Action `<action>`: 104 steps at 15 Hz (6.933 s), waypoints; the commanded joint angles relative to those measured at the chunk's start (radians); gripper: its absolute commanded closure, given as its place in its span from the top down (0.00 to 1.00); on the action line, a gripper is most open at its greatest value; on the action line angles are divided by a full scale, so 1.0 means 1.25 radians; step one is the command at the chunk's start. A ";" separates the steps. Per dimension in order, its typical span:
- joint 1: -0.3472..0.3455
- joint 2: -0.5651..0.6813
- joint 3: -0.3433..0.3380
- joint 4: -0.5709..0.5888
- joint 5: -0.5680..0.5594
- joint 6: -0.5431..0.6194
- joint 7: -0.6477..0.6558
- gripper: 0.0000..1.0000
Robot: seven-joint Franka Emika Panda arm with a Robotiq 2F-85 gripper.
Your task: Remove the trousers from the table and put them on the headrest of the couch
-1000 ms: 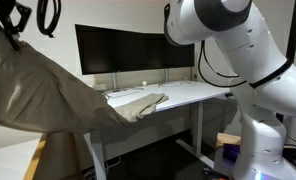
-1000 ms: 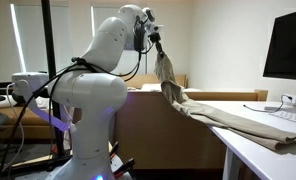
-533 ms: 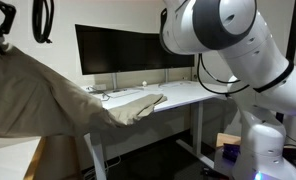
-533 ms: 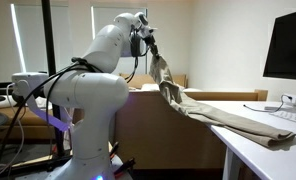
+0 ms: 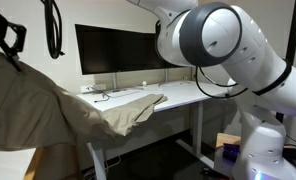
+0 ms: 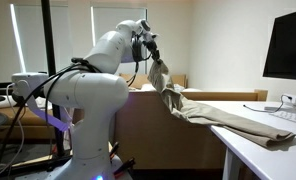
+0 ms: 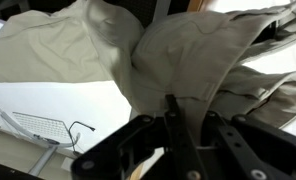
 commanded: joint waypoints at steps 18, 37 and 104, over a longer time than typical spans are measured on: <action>0.017 -0.012 -0.058 -0.052 -0.035 -0.010 -0.133 0.07; -0.143 -0.005 0.140 0.008 0.375 0.487 -0.281 0.07; -0.011 -0.305 -0.038 0.034 0.118 -0.313 0.057 1.00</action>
